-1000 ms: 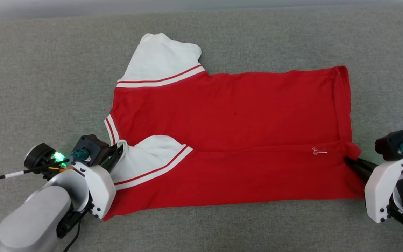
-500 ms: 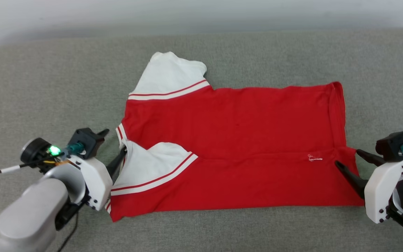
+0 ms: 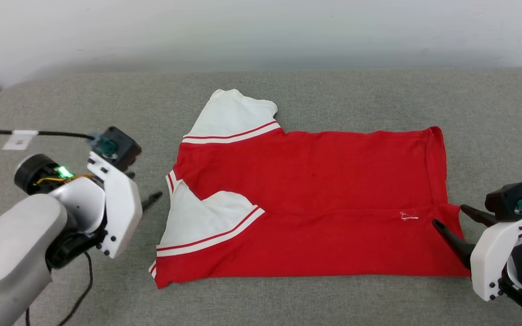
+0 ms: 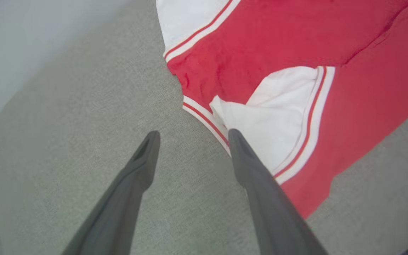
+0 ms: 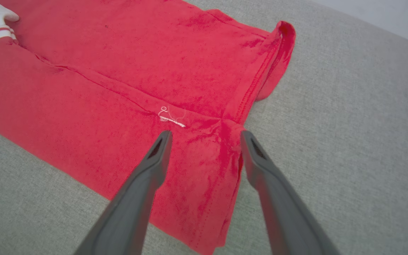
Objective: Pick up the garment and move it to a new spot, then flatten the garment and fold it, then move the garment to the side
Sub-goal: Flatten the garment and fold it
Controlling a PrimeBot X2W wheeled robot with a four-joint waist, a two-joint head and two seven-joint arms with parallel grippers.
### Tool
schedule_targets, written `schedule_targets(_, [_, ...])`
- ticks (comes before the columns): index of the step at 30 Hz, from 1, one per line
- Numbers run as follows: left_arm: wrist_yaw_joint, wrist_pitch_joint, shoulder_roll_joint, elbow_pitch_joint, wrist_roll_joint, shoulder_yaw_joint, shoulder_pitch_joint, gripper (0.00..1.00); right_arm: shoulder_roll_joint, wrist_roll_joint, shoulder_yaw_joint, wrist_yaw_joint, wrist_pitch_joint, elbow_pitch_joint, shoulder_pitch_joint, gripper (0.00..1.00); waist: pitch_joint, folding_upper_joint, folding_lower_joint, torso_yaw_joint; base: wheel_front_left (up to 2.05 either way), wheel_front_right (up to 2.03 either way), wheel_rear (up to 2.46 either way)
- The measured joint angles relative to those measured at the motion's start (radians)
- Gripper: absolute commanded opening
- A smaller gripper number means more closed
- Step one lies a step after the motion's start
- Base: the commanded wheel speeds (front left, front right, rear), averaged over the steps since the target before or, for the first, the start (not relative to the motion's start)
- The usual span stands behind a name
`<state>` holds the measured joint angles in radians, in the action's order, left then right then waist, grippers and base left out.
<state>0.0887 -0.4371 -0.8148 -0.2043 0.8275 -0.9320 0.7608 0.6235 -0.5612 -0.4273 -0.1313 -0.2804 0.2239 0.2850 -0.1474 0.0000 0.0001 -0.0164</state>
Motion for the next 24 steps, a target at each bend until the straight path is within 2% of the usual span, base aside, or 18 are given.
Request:
schedule_targets(5, [0.015,-0.239,-0.007,0.043,0.075,-0.054,0.03,1.0,-0.007,0.006,-0.006,0.0,-0.002,-0.005,0.001,1.0,0.0,0.0,0.0,0.004,0.0,0.0,0.0])
schedule_targets(12, [0.026,-0.44,0.002,0.053,0.141,-0.13,0.044,1.0,-0.013,0.005,-0.032,0.0,-0.006,-0.004,0.014,1.0,-0.001,0.0,0.0,0.023,0.0,0.0,0.0])
schedule_targets(18, [0.024,-0.494,0.026,0.001,0.182,-0.158,0.016,1.0,-0.016,-0.001,-0.052,0.0,-0.007,-0.004,0.03,1.0,-0.018,0.0,-0.0001,0.047,0.0,0.0,0.0])
schedule_targets(24, [0.016,-0.475,0.06,-0.082,0.185,-0.164,0.0,1.0,-0.023,-0.001,-0.073,0.0,-0.011,-0.004,0.056,1.0,-0.059,0.0,-0.0001,0.069,0.0,0.0,0.0])
